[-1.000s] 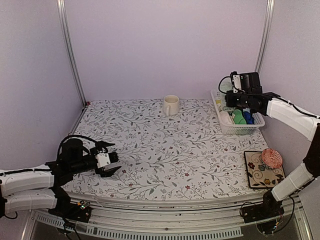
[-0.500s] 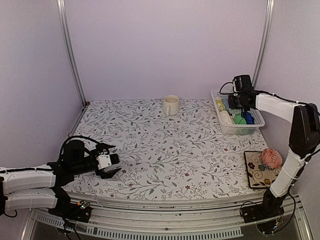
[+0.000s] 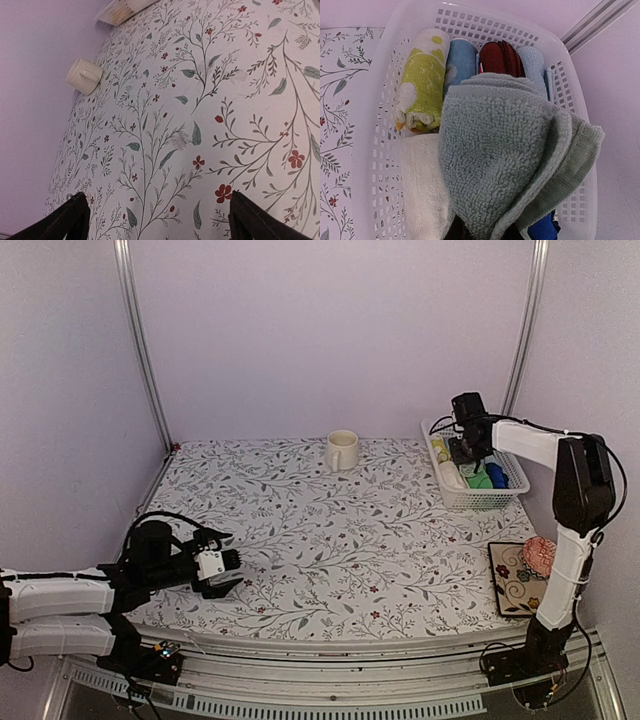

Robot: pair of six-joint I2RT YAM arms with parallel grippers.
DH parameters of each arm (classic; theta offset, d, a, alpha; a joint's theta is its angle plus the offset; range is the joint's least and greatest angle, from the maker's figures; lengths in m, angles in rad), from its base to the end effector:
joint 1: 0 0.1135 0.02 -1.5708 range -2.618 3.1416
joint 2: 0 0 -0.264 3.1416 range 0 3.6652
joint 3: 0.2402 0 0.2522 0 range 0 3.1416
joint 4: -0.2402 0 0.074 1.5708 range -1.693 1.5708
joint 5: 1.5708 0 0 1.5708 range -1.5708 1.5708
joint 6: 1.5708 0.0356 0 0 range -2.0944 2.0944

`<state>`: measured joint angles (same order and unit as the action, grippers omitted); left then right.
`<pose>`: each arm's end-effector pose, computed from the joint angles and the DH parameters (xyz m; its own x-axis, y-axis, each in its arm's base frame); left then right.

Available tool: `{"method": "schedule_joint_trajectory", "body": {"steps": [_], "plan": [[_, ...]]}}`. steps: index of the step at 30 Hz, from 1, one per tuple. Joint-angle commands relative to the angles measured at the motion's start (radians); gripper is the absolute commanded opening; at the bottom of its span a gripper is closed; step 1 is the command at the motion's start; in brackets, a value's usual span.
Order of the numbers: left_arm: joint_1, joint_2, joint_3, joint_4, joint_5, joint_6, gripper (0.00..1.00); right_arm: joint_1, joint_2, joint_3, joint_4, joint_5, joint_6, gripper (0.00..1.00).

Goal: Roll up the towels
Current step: Place the towel in the bin.

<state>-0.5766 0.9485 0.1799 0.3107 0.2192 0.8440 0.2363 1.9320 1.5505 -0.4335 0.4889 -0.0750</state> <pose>0.1479 -0.1054 0.1528 0.2736 0.6922 -0.6679 0.7392 0.2929 0.6065 0.4271 0.0856 0.2482 -0.7135 -0.2398 -0.6583 0.0532 0.9183 -0.3922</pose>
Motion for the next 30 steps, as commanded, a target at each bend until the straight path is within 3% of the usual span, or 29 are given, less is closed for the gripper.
{"method": "schedule_joint_trajectory", "body": {"steps": [1, 21, 30], "plan": [[0.012, -0.003, -0.013, 0.021, 0.006, 0.003, 0.97, -0.003, 0.057, 0.049, -0.085, 0.002, -0.028, 0.02], [0.012, 0.01, -0.01, 0.015, 0.016, 0.003, 0.97, -0.023, 0.168, 0.102, -0.214, -0.064, -0.03, 0.02], [0.012, 0.005, -0.01, 0.009, 0.019, 0.003, 0.97, -0.095, 0.222, 0.113, -0.235, -0.251, -0.01, 0.02]]}}
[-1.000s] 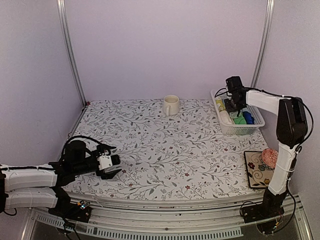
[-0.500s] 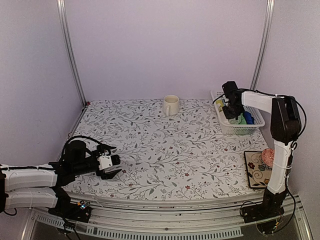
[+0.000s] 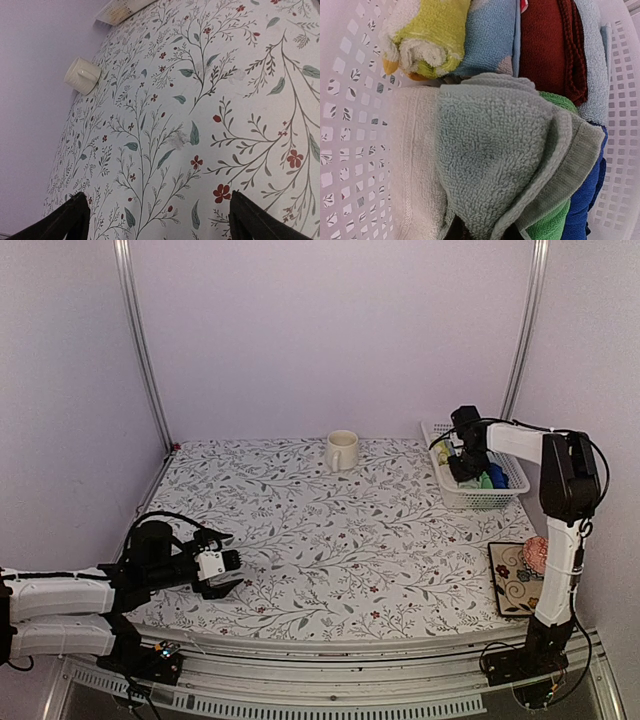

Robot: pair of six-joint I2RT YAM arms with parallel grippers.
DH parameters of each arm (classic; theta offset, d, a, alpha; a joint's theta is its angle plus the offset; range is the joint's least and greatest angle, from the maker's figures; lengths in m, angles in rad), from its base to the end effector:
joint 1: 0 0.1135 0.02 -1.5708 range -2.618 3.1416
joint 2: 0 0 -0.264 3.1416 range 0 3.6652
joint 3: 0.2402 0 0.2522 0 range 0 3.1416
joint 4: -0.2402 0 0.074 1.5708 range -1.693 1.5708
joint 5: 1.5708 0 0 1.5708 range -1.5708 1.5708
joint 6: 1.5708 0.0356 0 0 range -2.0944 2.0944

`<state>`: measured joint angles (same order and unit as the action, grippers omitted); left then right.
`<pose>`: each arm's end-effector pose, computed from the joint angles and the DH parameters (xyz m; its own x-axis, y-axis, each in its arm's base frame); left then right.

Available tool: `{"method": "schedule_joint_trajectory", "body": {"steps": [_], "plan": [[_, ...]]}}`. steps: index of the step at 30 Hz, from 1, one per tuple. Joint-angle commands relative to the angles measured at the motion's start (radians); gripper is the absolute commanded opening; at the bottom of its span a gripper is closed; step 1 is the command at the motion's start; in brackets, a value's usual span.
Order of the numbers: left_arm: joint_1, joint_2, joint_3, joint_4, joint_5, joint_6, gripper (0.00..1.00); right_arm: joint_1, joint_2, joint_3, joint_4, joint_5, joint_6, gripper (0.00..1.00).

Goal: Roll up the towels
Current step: Place the towel in the bin.

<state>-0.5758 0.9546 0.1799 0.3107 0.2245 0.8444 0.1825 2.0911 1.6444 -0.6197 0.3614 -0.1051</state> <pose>0.1481 -0.1056 0.1518 0.2724 0.6921 -0.6684 0.7441 0.2889 0.6024 0.4448 0.0693 0.1969 -0.8560 -0.2578 -0.4481 -0.0920 0.9290 -0.3585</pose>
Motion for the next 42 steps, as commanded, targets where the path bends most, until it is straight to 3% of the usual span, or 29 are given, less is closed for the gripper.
{"method": "schedule_joint_trajectory", "body": {"steps": [1, 11, 18, 20, 39, 42], "plan": [[0.011, -0.003, -0.01, 0.006, 0.014, 0.002, 0.97, -0.05, 0.074, 0.022, -0.053, -0.143, 0.023, 0.02], [0.012, -0.003, -0.01, 0.003, 0.021, 0.005, 0.97, -0.08, 0.095, 0.024, -0.077, -0.268, 0.024, 0.13], [0.012, -0.006, -0.008, -0.002, 0.024, 0.004, 0.97, -0.079, 0.014, 0.023, -0.098, -0.222, 0.034, 0.47], [0.012, -0.011, -0.008, -0.005, 0.025, 0.003, 0.97, -0.08, -0.006, 0.021, -0.104, -0.201, 0.034, 0.52], [0.012, -0.008, -0.007, -0.006, 0.027, 0.0, 0.97, -0.079, -0.097, 0.001, -0.086, -0.061, 0.05, 0.55], [0.011, -0.005, -0.007, -0.007, 0.029, 0.0, 0.97, -0.078, -0.1, -0.004, -0.082, -0.063, 0.05, 0.5]]}}
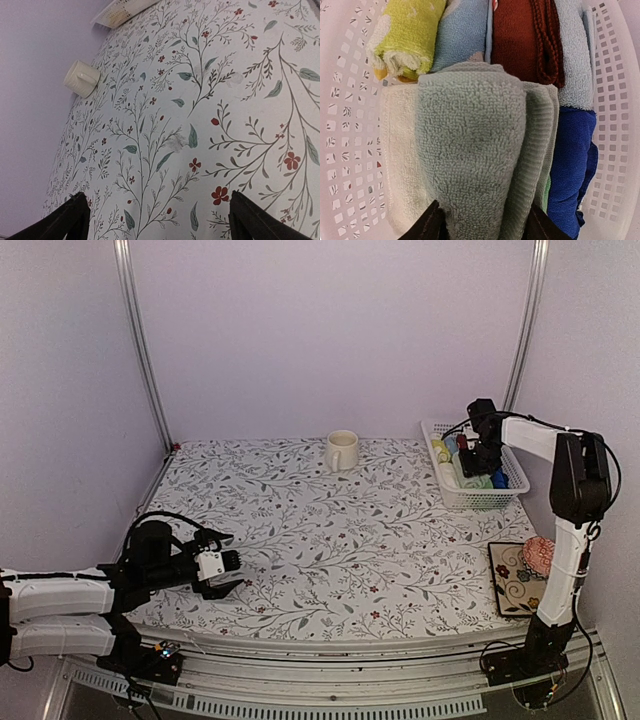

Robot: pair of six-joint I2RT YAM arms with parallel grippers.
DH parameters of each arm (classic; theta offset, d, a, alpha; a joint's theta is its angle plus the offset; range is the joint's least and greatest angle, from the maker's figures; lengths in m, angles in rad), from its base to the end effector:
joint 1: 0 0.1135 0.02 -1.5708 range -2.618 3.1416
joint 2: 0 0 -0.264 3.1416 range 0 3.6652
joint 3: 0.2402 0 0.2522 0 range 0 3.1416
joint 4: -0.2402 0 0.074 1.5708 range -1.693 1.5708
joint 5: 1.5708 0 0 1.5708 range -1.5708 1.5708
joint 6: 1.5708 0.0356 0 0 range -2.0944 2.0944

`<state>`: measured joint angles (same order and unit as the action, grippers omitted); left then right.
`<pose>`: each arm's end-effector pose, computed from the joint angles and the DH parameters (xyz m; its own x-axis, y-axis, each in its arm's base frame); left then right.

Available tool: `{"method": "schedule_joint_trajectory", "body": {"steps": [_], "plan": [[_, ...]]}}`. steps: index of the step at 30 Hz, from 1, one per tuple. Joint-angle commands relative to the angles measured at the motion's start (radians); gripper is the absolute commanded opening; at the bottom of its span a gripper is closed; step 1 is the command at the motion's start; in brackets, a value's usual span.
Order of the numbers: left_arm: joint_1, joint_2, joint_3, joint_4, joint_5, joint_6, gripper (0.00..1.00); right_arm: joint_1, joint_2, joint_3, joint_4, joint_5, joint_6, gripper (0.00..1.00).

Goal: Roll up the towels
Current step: Place the towel in the bin.

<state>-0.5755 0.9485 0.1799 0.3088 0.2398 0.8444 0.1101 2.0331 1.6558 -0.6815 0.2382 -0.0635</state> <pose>0.1474 -0.1057 0.1527 0.2815 0.6830 -0.6740 0.7480 0.2837 0.5999 0.4390 0.0401 0.2206 -0.8653 -0.1577 -0.4759 -0.0469 0.9705 -0.2364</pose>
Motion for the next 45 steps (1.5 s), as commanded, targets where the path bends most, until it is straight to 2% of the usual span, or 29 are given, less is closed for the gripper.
{"method": "schedule_joint_trajectory", "body": {"steps": [1, 3, 5, 7, 9, 12, 25, 34, 45], "plan": [[0.011, 0.001, -0.007, -0.004, 0.013, 0.0, 0.97, -0.007, -0.039, -0.016, -0.021, 0.058, 0.008, 0.46], [0.011, 0.002, -0.007, -0.005, 0.012, 0.001, 0.97, -0.006, -0.025, -0.013, -0.027, 0.044, 0.004, 0.38], [0.012, 0.001, -0.007, -0.004, 0.012, 0.001, 0.97, -0.006, -0.009, -0.007, -0.039, 0.039, 0.004, 0.21], [0.011, -0.002, -0.007, -0.004, 0.012, 0.001, 0.97, -0.008, -0.006, -0.009, -0.036, 0.022, 0.011, 0.09], [0.011, -0.002, -0.008, -0.005, 0.013, 0.002, 0.97, -0.01, -0.011, -0.014, -0.026, -0.018, 0.018, 0.04], [0.011, -0.004, -0.009, -0.006, 0.015, 0.002, 0.97, -0.021, -0.019, -0.013, -0.016, -0.08, 0.032, 0.03], [0.011, -0.021, -0.01, -0.015, 0.025, 0.002, 0.97, -0.124, -0.135, -0.086, 0.109, -0.514, 0.116, 0.02], [0.011, -0.018, -0.009, -0.017, 0.024, 0.002, 0.97, -0.146, -0.101, -0.112, 0.134, -0.64, 0.121, 0.02], [0.011, -0.014, -0.01, -0.015, 0.026, 0.005, 0.97, -0.165, -0.015, -0.174, 0.189, -0.725, 0.115, 0.05]]}}
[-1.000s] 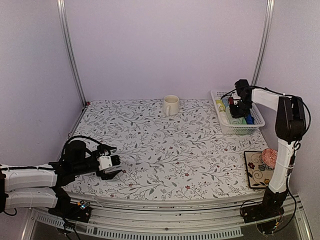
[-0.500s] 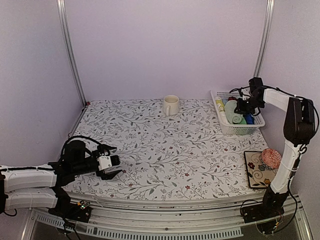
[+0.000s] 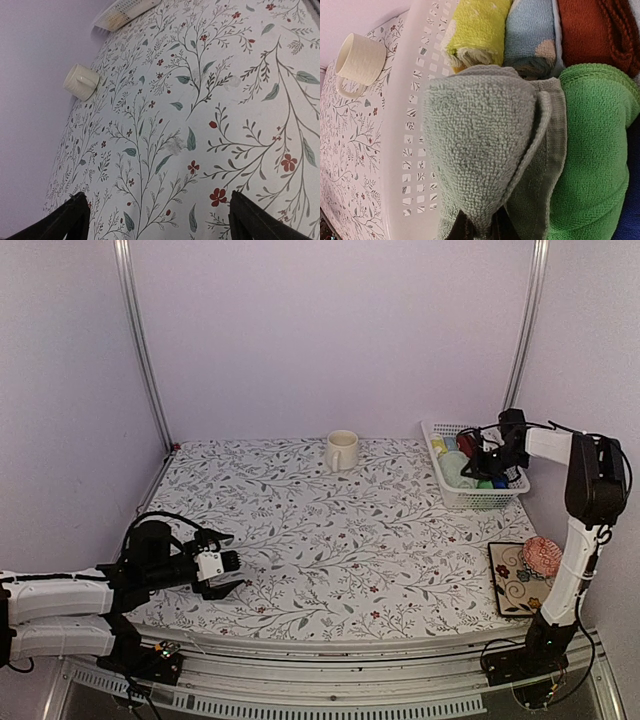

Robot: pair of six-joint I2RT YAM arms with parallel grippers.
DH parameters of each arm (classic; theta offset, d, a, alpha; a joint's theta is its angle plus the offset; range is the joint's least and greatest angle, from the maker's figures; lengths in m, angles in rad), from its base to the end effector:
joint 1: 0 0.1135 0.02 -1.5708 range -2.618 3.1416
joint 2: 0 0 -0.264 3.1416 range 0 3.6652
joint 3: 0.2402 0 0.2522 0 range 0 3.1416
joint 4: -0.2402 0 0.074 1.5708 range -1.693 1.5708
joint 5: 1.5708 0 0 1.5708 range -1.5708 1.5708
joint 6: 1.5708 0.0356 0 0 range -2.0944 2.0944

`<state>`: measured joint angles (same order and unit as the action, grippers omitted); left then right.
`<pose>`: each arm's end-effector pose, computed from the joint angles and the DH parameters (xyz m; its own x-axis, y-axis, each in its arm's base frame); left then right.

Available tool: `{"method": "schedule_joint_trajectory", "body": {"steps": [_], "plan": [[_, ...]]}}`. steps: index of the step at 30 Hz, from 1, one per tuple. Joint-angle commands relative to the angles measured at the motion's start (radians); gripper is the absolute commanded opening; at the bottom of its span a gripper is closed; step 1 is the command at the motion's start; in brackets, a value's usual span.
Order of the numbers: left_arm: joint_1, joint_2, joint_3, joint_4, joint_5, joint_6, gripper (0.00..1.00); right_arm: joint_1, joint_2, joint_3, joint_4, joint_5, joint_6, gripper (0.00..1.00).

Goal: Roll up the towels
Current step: Place the towel in the bin.

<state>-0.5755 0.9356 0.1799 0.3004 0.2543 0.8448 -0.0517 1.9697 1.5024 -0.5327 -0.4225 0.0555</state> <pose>0.1463 -0.1056 0.1540 0.2908 0.6741 -0.6790 0.7514 0.2784 0.5982 0.4260 -0.0074 0.2104 -0.8487 0.0946 -0.5203 -0.1272 0.9185 0.3745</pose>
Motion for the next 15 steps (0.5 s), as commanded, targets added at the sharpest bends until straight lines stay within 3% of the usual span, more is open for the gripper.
{"method": "schedule_joint_trajectory", "body": {"steps": [1, 4, 6, 10, 15], "plan": [[0.011, 0.001, -0.01, -0.007, 0.011, 0.005, 0.97, -0.003, 0.056, -0.024, 0.046, -0.069, -0.004, 0.06], [0.011, 0.004, -0.01, -0.004, 0.012, 0.005, 0.97, -0.003, 0.07, -0.027, 0.051, -0.066, -0.003, 0.14], [0.012, 0.006, -0.01, -0.003, 0.011, 0.007, 0.97, -0.004, 0.066, -0.027, 0.051, -0.054, -0.003, 0.29], [0.011, 0.015, -0.007, 0.0, 0.011, 0.006, 0.97, -0.003, 0.028, -0.018, 0.026, 0.026, -0.008, 0.47], [0.011, 0.022, -0.005, 0.003, 0.01, 0.005, 0.97, -0.003, -0.015, 0.005, -0.028, 0.101, -0.031, 0.55]]}}
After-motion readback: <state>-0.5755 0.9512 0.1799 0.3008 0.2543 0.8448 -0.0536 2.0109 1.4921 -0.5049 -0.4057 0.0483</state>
